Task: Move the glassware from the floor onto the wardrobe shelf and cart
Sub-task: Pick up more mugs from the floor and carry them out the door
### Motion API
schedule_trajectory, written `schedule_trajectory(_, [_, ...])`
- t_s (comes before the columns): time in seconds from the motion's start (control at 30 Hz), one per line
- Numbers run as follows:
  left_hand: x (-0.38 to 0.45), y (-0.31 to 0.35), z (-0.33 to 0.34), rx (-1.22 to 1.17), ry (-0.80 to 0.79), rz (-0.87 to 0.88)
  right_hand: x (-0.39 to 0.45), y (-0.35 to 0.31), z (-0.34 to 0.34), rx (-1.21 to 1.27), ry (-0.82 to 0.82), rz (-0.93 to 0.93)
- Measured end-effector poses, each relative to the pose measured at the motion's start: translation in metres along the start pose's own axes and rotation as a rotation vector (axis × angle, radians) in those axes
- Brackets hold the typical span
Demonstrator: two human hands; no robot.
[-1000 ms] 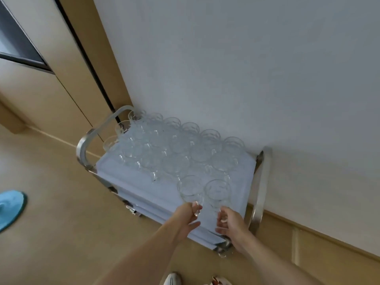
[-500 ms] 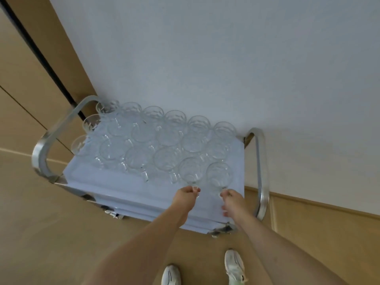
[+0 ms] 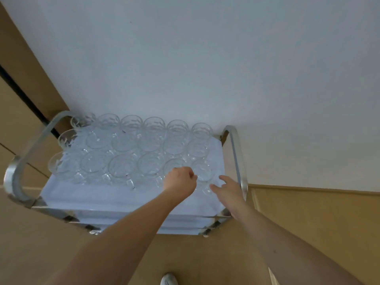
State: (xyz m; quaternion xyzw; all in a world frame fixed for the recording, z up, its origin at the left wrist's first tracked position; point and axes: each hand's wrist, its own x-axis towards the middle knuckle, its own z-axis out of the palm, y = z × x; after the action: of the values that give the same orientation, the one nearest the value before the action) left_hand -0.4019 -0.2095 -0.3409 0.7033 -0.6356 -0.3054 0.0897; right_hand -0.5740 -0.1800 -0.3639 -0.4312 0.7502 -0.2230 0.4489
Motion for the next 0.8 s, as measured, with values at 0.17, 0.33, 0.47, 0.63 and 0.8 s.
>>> schedule_trajectory(0.17, [-0.01, 0.077, -0.002, 0.022, 0.055, 0.235, -0.023, -0.017, -0.072, -0.098, 0.094, -0.15])
schedule_trajectory(0.33, [-0.041, 0.175, 0.031, 0.135, 0.018, 0.52, -0.054, 0.023, -0.168, -0.285, 0.281, -0.231])
schedule_trajectory(0.47, [-0.079, 0.253, 0.084, 0.254, -0.026, 0.724, -0.092, 0.092, -0.246, -0.292, 0.406, -0.17])
schedule_trajectory(0.63, [-0.156, 0.357, 0.168, 0.333, -0.098, 0.948, -0.151, 0.197, -0.337, -0.316, 0.556, -0.032])
schedule_trajectory(0.8, [-0.239, 0.444, 0.26, 0.377, -0.207, 1.141, -0.218, 0.302, -0.416, -0.287, 0.679, 0.185])
